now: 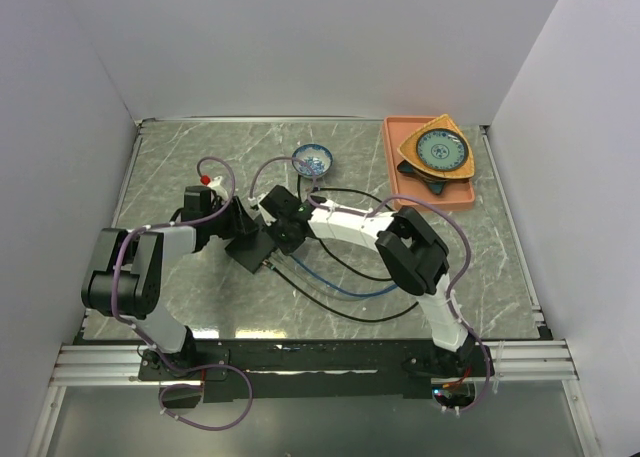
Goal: Insert the plug into the switch port
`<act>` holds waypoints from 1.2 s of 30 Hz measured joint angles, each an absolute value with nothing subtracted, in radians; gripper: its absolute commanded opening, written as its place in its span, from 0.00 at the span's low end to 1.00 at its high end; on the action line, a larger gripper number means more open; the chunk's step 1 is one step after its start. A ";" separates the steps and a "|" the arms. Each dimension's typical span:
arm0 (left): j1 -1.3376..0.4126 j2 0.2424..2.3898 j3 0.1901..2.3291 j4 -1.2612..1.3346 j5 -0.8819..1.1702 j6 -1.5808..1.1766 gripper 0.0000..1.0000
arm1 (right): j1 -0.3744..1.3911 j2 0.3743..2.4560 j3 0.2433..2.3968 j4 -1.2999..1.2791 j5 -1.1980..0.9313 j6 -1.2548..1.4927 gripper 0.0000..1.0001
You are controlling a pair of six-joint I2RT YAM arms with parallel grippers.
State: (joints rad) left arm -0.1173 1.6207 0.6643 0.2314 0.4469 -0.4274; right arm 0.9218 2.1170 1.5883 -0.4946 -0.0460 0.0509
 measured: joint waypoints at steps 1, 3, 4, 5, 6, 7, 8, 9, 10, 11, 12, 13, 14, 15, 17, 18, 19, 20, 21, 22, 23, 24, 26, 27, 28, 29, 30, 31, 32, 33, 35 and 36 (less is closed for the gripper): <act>-0.116 1.621 0.666 0.232 0.447 -0.426 0.43 | 0.920 2.124 1.600 -0.501 -0.047 0.052 0.00; -0.111 1.626 0.669 0.237 0.446 -0.422 0.42 | 0.917 2.139 1.629 -0.519 -0.049 0.055 0.00; -0.109 1.628 0.670 0.241 0.447 -0.422 0.41 | 0.916 2.145 1.639 -0.527 -0.049 0.055 0.00; -0.107 1.631 0.671 0.244 0.447 -0.421 0.41 | 0.915 2.150 1.650 -0.535 -0.050 0.055 0.00; -0.107 1.633 0.673 0.245 0.448 -0.421 0.41 | 0.915 2.152 1.656 -0.540 -0.050 0.056 0.00; -0.107 1.634 0.675 0.246 0.448 -0.420 0.40 | 0.914 2.153 1.658 -0.542 -0.050 0.056 0.00; -0.107 1.635 0.675 0.246 0.448 -0.420 0.39 | 0.913 2.155 1.663 -0.547 -0.049 0.058 0.00; -0.107 1.636 0.676 0.247 0.448 -0.419 0.39 | 0.913 2.158 1.668 -0.550 -0.049 0.059 0.00; -0.107 1.638 0.677 0.247 0.448 -0.419 0.38 | 0.913 2.160 1.670 -0.551 -0.049 0.059 0.00; -0.106 1.640 0.680 0.247 0.449 -0.419 0.37 | 0.913 2.160 1.670 -0.551 -0.049 0.059 0.00; -0.106 1.642 0.682 0.248 0.450 -0.419 0.37 | 0.913 2.161 1.670 -0.551 -0.049 0.060 0.00; -0.106 1.644 0.683 0.248 0.451 -0.418 0.36 | 0.913 2.161 1.671 -0.551 -0.049 0.060 0.00; -0.106 1.647 0.687 0.249 0.453 -0.414 0.35 | 0.912 2.161 1.673 -0.551 -0.049 0.060 0.00; -0.106 1.649 0.689 0.249 0.454 -0.413 0.34 | 0.911 2.164 1.680 -0.557 -0.050 0.060 0.00; -0.106 1.652 0.693 0.250 0.453 -0.410 0.34 | 0.908 2.179 1.708 -0.580 -0.051 0.058 0.00; -0.106 1.653 0.694 0.250 0.453 -0.408 0.33 | 0.907 2.185 1.720 -0.592 -0.051 0.057 0.00; -0.106 1.653 0.695 0.250 0.451 -0.406 0.33 | 0.905 2.192 1.729 -0.599 -0.052 0.057 0.00; -0.106 1.654 0.697 0.250 0.451 -0.404 0.33 | 0.905 2.195 1.736 -0.603 -0.053 0.054 0.00; -0.106 1.655 0.699 0.249 0.450 -0.403 0.32 | 0.905 2.196 1.736 -0.602 -0.053 0.054 0.00; -0.106 1.657 0.701 0.248 0.450 -0.402 0.32 | 0.905 2.196 1.736 -0.601 -0.053 0.054 0.00; -0.106 1.660 0.703 0.248 0.450 -0.401 0.32 | 0.904 2.196 1.736 -0.600 -0.053 0.054 0.00; -0.106 1.662 0.706 0.247 0.450 -0.401 0.31 | 0.904 2.196 1.736 -0.599 -0.053 0.054 0.00; -0.107 1.664 0.708 0.247 0.450 -0.399 0.31 | 0.904 2.196 1.736 -0.598 -0.052 0.054 0.00; -0.107 1.665 0.710 0.246 0.450 -0.397 0.30 | 0.904 2.196 1.736 -0.598 -0.052 0.054 0.00; -0.107 1.666 0.712 0.245 0.450 -0.396 0.30 | 0.904 2.196 1.736 -0.596 -0.052 0.054 0.00; -0.107 1.668 0.714 0.245 0.450 -0.394 0.29 | 0.904 2.196 1.736 -0.593 -0.049 0.054 0.00; -0.107 1.670 0.717 0.244 0.449 -0.392 0.28 | 0.903 2.196 1.736 -0.592 -0.049 0.054 0.00; -0.108 1.673 0.720 0.245 0.448 -0.389 0.27 | 0.902 2.196 1.735 -0.590 -0.048 0.054 0.00; -0.109 1.676 0.723 0.245 0.447 -0.387 0.26 | 0.902 2.196 1.735 -0.587 -0.046 0.053 0.00; -0.109 1.678 0.726 0.246 0.447 -0.386 0.25 | 0.901 2.196 1.734 -0.585 -0.045 0.052 0.00; -0.109 1.682 0.731 0.245 0.447 -0.385 0.25 | 0.899 2.196 1.734 -0.581 -0.043 0.050 0.00; -0.110 1.685 0.734 0.245 0.447 -0.385 0.25 | 0.899 2.196 1.734 -0.580 -0.042 0.049 0.00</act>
